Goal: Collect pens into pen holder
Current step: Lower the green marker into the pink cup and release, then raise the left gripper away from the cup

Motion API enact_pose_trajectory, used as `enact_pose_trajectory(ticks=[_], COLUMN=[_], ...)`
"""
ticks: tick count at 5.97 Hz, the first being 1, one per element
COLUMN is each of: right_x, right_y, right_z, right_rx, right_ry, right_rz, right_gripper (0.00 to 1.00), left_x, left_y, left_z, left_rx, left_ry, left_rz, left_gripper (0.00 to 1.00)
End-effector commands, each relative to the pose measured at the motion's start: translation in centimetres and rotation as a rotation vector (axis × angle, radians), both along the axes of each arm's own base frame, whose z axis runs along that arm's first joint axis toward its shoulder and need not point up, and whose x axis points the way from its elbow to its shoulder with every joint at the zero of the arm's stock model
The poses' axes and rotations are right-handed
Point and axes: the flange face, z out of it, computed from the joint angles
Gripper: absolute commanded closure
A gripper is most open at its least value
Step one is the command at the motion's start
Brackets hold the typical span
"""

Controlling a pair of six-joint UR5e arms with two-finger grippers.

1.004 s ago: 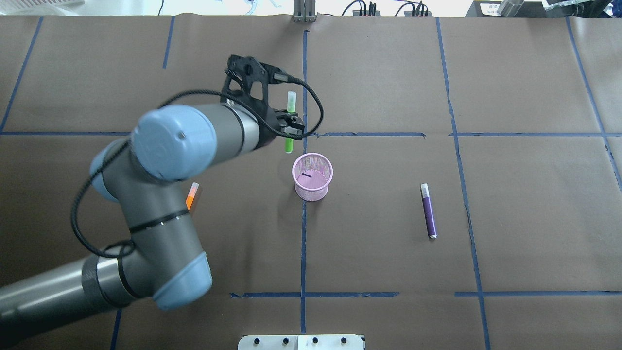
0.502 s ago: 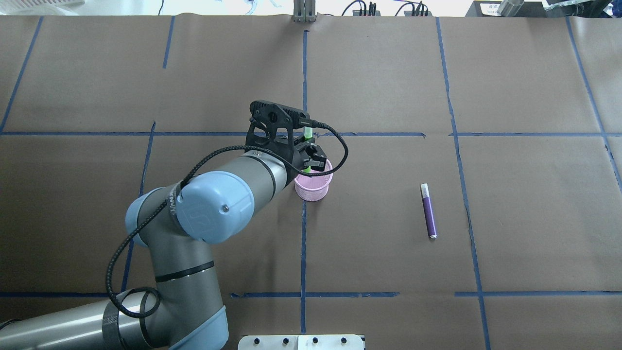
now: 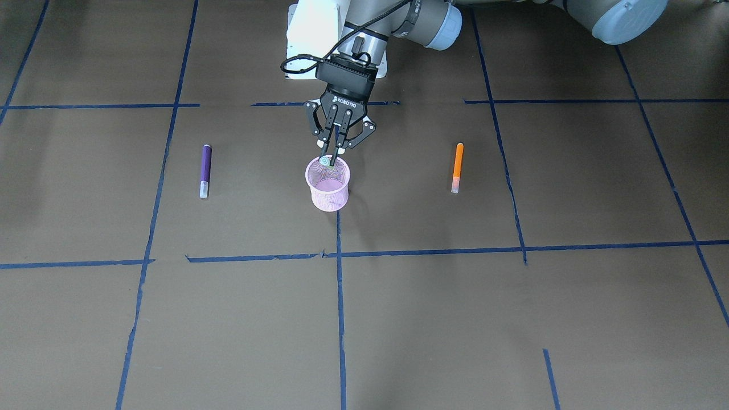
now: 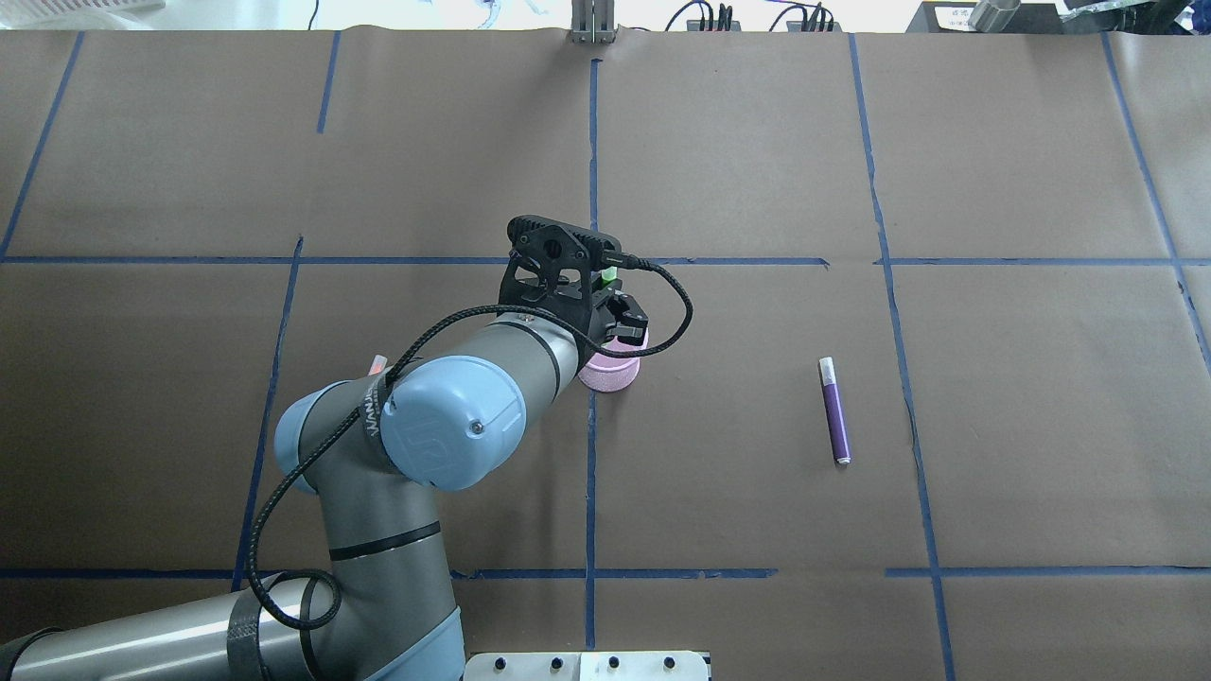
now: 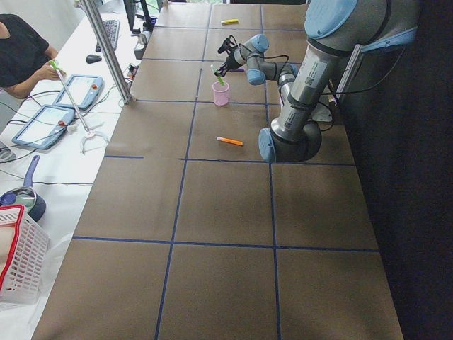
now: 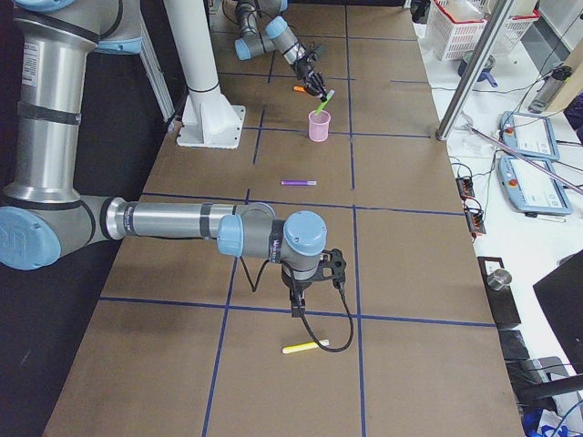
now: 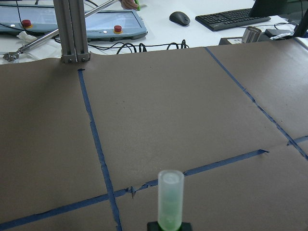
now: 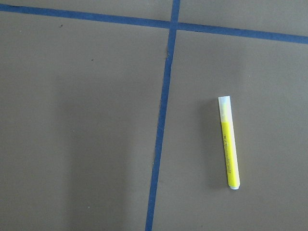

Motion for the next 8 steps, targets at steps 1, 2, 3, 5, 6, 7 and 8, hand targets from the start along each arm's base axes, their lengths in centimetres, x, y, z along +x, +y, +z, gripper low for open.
enact_pose_trajectory(ticks=[1,2,3,5,6,7,8], right_x=[0.0,0.0,-0.1,-0.1,-0.1,-0.2,-0.7], right_y=[0.0,0.0,0.0,-1.4,-4.9,-8.4,-8.8], right_z=[0.0,0.0,0.1,1.3,3.8,5.7,8.0], right_rx=[0.000,0.000,-0.001,0.024,0.037,0.010,-0.019], right_ry=[0.000,0.000,-0.009,-0.004,0.002,0.032,0.054], right_rz=[0.000,0.000,-0.002,-0.004,-0.010,-0.022,-0.056], right_gripper=[0.00,0.00,0.00,0.00,0.00,0.01,0.02], left_x=[0.6,1.2,0.7,-2.3,-4.4,-6.5,-8.4], left_y=[0.3,0.2,0.2,-3.5,-6.1,-8.4,-9.8], left_z=[-0.5,0.1,-0.5,-0.3,1.0,3.6,6.3], left_rx=[0.004,-0.020,-0.017,-0.024,-0.065,-0.112,-0.165], left_ry=[0.056,0.066,0.086,0.134,0.132,0.109,0.090], left_rz=[-0.006,-0.014,-0.016,-0.002,0.045,0.093,0.155], left_gripper=[0.01,0.00,0.00,0.00,0.00,0.00,0.00])
